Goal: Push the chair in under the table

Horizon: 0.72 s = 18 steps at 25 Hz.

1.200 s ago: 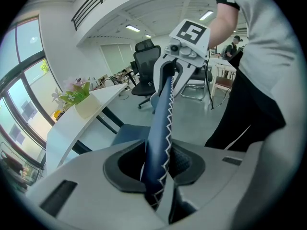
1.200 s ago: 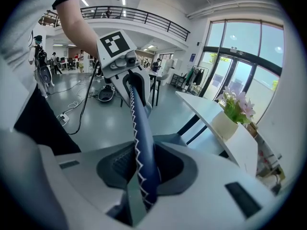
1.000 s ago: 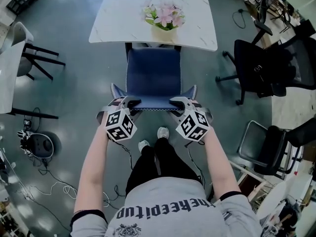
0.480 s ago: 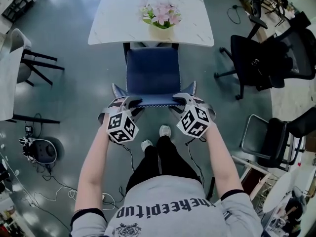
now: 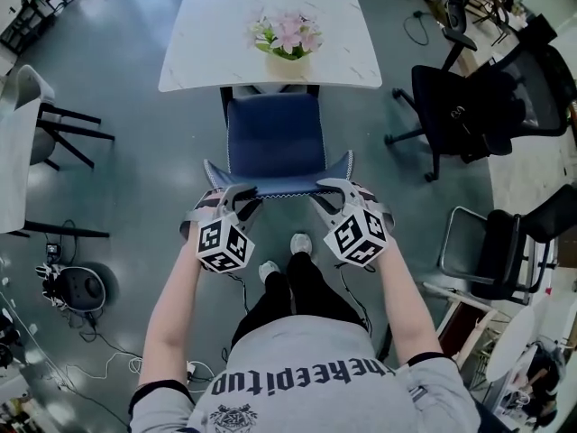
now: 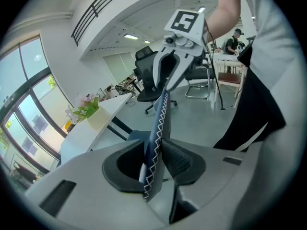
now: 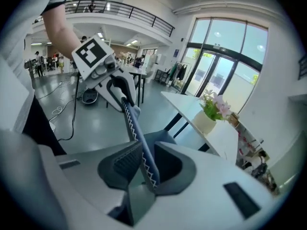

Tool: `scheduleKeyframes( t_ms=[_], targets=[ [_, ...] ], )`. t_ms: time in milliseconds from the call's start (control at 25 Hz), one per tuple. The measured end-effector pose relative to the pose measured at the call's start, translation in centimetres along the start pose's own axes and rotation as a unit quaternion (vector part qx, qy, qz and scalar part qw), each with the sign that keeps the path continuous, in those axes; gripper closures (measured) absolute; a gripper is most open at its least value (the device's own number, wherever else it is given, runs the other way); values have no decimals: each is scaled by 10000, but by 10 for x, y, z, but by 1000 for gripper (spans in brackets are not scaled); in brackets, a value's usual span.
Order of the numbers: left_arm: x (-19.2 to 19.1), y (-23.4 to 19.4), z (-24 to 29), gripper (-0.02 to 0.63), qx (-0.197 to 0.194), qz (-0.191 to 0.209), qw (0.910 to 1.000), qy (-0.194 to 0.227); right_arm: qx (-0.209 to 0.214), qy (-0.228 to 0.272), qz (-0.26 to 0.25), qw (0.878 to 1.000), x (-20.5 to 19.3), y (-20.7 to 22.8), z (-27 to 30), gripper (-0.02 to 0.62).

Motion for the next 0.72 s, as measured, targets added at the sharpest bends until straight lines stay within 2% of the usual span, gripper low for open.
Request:
scheduleKeyframes(
  t_ms=[80,200,240,400,480,600,720],
  targets=[
    [3,1,-6,493,-21,66,9999,87,-112,189,292,9993,4,6,-10,534],
    [7,5,-18,548,122,-164,9987,475,-109,399,740,9964,10,11,-18,582],
    [9,6,-22,574,171,-297,9974,637,-78,491,905,9947,12,10,-19,583],
    [23,15,-33,586,164,-788,9886,1270,-22,946,1509,9840,26,3,-25,584],
    [33,16,-38,590,141,-1068,9801,1665,-67,1152,1707,9785,34,2,-30,584],
    [48,13,-50,591,131,-1519,9617,2280,-113,1413,1911,9713,46,-2,-41,584],
    [65,11,-67,591,160,-1664,9478,2714,-155,1641,2080,9641,57,-5,-54,584]
  ],
)
Point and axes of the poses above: the fingertips, and each gripper's own axes: z forward along the fingers, y to its right, x out of its top, the point moved 9 cm from there along -z, backward along the fingers, and after that the axes turned 8 degrees about -x, right-handed, at the moved point
